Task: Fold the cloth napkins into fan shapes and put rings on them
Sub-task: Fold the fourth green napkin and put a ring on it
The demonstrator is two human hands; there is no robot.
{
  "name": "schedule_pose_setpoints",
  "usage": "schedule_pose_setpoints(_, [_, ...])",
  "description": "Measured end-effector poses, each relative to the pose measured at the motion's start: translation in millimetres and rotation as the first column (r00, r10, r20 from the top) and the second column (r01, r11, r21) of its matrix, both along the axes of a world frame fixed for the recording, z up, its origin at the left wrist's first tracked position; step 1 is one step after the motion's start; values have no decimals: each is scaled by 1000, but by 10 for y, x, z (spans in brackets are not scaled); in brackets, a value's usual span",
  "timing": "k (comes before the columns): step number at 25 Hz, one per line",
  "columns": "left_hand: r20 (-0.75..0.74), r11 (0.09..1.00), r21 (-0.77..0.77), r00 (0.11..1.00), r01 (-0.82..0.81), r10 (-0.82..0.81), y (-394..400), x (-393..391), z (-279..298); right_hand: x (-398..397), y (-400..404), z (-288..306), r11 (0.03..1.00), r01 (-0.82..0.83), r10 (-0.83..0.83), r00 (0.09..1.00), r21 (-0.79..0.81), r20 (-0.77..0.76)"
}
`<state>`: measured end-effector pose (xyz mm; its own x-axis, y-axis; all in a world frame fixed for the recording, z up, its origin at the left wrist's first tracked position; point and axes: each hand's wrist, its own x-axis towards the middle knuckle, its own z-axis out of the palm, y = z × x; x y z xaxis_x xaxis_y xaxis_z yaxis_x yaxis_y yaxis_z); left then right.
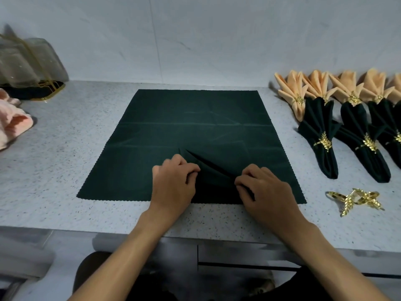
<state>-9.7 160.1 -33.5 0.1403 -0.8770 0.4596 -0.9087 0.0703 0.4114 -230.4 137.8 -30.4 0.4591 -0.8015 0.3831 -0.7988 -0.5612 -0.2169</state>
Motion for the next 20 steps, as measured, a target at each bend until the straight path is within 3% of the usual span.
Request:
schedule_pose_setpoints(3, [303, 1000, 7, 953, -2, 0, 30, -116, -10, -33, 21, -10, 987, -62, 43, 991, -151, -128])
schedule_pose_setpoints(6, [286, 997, 76, 958, -1, -21, 46, -163, -23, 66, -6, -16, 958, -97, 32, 971, -269, -238])
schedule_pose_setpoints(10, [253, 992, 125, 967, 5, -37, -22, -122, 10, 206, 29, 29, 949, -97, 27, 973, -299, -231])
schedule_pose_setpoints(13, [203, 957, 258, 961, 131, -186, -204, -74, 184, 465, 406, 51, 974, 8, -27, 996, -225, -82])
schedule_pose_setpoints(16, [241, 862, 429, 886, 269, -396, -404, -115, 316, 794, 719, 45, 998, 28, -24, 997, -52, 79])
schedule_pose_setpoints(19, [389, 894, 356, 827, 271, -406, -379, -282, 317, 607, 621, 146, 994, -92, 82, 984, 55, 157])
schedule_pose_setpoints(20, [359, 906, 321, 850, 275, -385, -294, -329, 273, 410, 542, 192, 985, -152, 139, 979, 82, 147])
